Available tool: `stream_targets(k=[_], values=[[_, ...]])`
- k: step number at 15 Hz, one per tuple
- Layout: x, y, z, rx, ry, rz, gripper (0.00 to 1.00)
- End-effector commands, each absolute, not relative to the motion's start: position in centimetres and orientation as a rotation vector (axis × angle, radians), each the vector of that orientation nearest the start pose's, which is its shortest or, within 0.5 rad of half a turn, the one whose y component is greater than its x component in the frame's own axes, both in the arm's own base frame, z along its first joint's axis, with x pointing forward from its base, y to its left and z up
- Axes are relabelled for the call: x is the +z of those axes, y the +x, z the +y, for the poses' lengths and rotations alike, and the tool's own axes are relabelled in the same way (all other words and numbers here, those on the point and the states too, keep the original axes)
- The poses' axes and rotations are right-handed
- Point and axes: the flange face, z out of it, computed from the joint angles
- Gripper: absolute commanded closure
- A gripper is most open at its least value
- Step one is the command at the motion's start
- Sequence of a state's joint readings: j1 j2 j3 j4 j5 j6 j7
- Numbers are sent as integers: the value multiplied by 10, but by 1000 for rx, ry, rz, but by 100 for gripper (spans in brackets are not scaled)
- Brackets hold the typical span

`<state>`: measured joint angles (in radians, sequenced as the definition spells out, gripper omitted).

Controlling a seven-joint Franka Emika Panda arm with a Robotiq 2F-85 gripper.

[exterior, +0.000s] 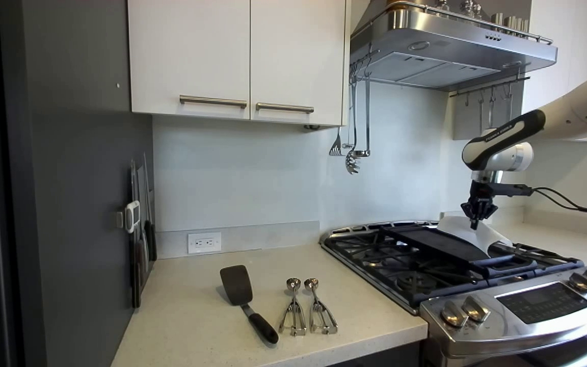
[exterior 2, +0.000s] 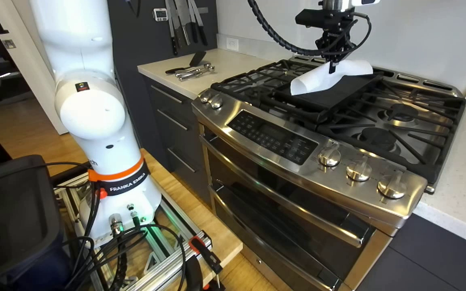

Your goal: Use the paper towel to wipe the black tray

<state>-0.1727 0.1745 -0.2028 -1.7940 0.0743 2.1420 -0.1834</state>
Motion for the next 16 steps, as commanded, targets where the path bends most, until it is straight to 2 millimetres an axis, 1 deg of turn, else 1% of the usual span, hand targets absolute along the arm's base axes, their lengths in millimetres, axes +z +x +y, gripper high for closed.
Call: stream_targets(k=[1,4,7,13,16], values=[[450,608,-231,-190,-3146,339,100],[433,622,-226,-138,-3128,311,100],[421,635,-212,-103,-3095,260,100],[407,654,-198,-72,-3087,230,100],[403,657,-196,-51,-3071,227,100]])
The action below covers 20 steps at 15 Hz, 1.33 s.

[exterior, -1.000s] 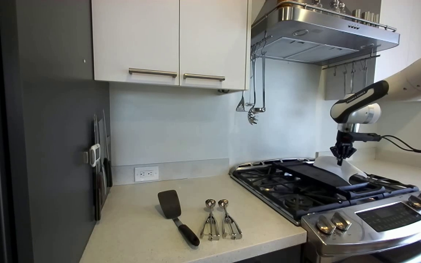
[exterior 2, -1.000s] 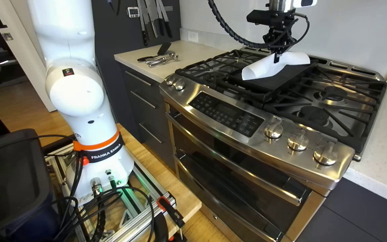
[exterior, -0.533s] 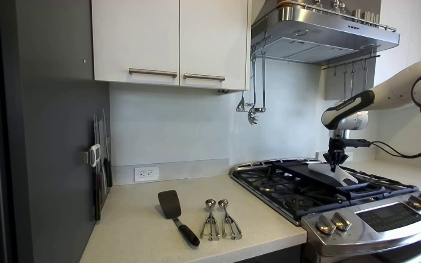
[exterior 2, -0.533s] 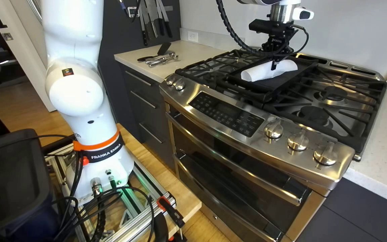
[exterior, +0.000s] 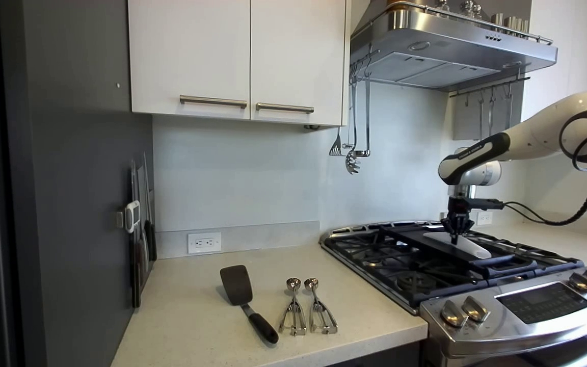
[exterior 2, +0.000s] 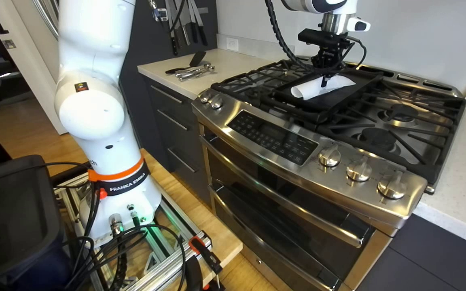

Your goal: Use the paper towel to wipe the black tray

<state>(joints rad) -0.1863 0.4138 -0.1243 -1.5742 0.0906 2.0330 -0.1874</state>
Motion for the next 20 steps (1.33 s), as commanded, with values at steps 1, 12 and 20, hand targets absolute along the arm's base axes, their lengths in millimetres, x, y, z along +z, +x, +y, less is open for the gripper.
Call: stream_targets(k=[1,12,20], values=[[401,658,-196,-44,-3061,228,100],[402,656,-211,4,-2975,251,37],[421,661,-209,-36,-2951,239,0]])
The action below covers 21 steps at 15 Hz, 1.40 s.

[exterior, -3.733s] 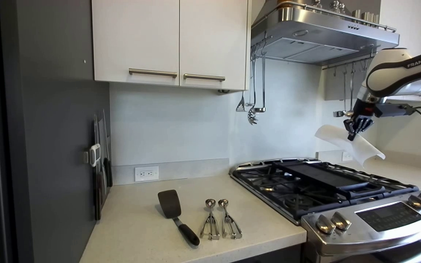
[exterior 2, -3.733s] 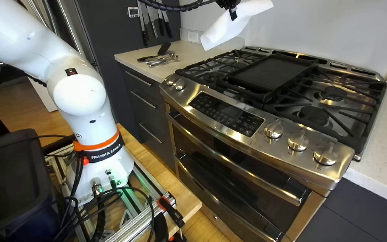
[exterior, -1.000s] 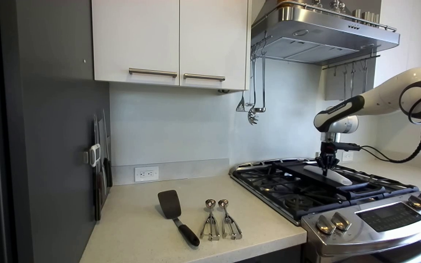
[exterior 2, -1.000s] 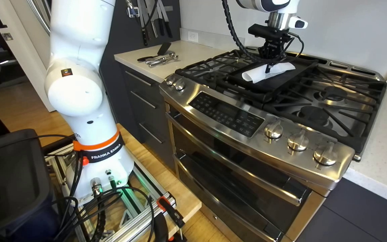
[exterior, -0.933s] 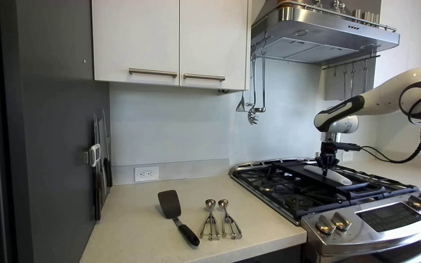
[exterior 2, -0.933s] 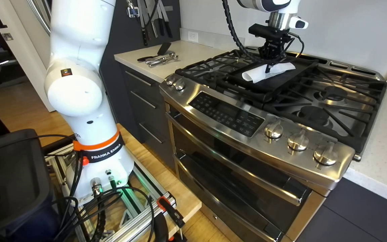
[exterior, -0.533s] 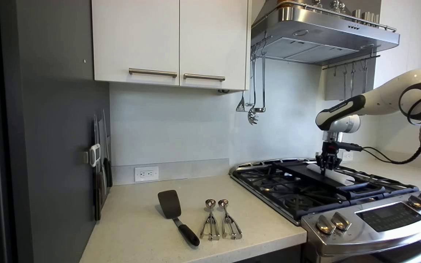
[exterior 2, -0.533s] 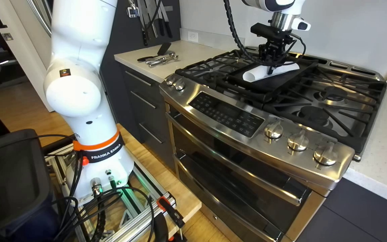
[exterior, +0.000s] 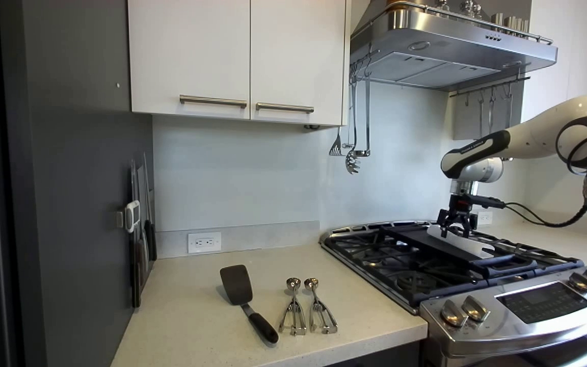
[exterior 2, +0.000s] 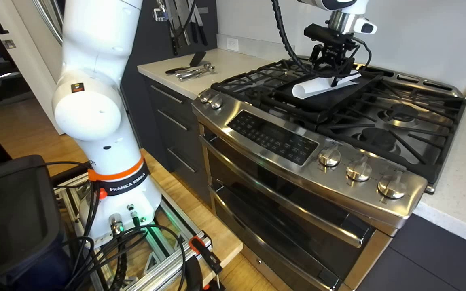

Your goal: Use the paper towel to wipe the black tray

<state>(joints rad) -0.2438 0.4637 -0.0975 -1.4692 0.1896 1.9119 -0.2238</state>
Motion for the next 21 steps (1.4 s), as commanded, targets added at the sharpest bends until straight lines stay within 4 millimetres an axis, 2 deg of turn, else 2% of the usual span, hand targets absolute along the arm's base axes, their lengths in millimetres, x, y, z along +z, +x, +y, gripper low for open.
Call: stream_targets(k=[1,8,12,14,15,21], values=[[425,662,-209,-46,-2948,240,0],[450,663,-206,-41,-2975,311,0],[451,665,-203,-26,-2961,357,2],[449,667,-201,-35,-2972,390,26],[448,668,-201,-37,-2979,405,30],[445,670,-198,-27,-2963,434,79]])
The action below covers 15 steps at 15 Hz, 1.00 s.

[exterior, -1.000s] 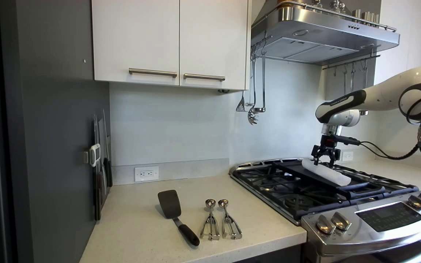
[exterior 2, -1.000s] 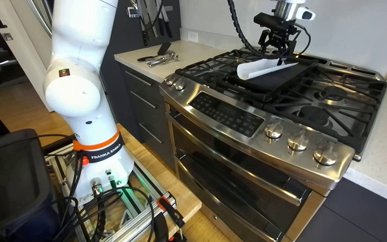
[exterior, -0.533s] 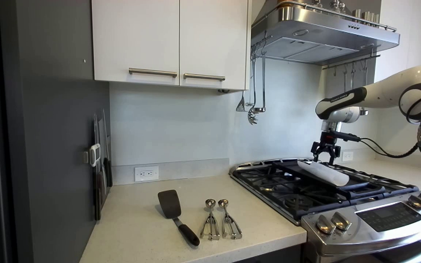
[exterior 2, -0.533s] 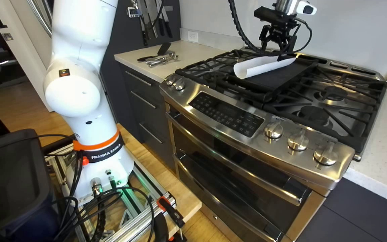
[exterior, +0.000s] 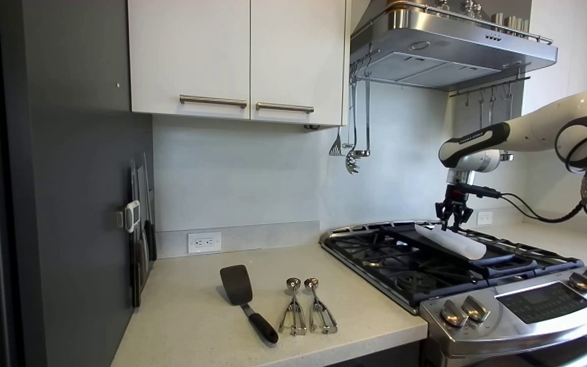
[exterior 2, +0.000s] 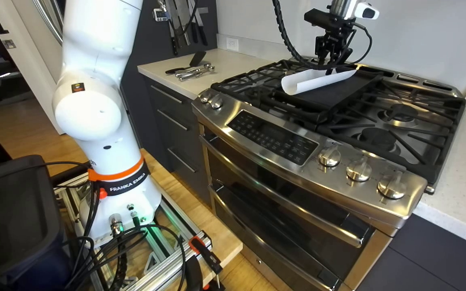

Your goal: Use the paper towel to wipe the black tray

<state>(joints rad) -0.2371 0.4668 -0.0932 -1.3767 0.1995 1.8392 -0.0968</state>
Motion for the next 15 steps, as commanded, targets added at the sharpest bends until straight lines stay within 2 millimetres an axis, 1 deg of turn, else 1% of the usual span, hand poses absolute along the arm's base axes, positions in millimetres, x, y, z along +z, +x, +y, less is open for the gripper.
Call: stream_targets(k=[1,2,3,5,6,7,8,10,11,12,13,14,15], values=[[443,670,-197,-22,-2962,428,86],[441,671,-196,-19,-2968,426,92],[437,671,-197,-15,-2980,426,96],[428,673,-198,-1,-2993,420,98],[423,674,-198,4,-2992,415,97],[417,675,-197,8,-2995,409,78],[411,677,-197,13,-2999,404,74],[401,680,-196,17,-3009,392,68],[396,682,-195,12,-3021,386,68],[392,684,-193,8,-3034,376,62],[390,686,-191,-1,-3049,367,66],[389,687,-189,-8,-3068,355,60],[390,688,-187,-19,-3083,343,59]])
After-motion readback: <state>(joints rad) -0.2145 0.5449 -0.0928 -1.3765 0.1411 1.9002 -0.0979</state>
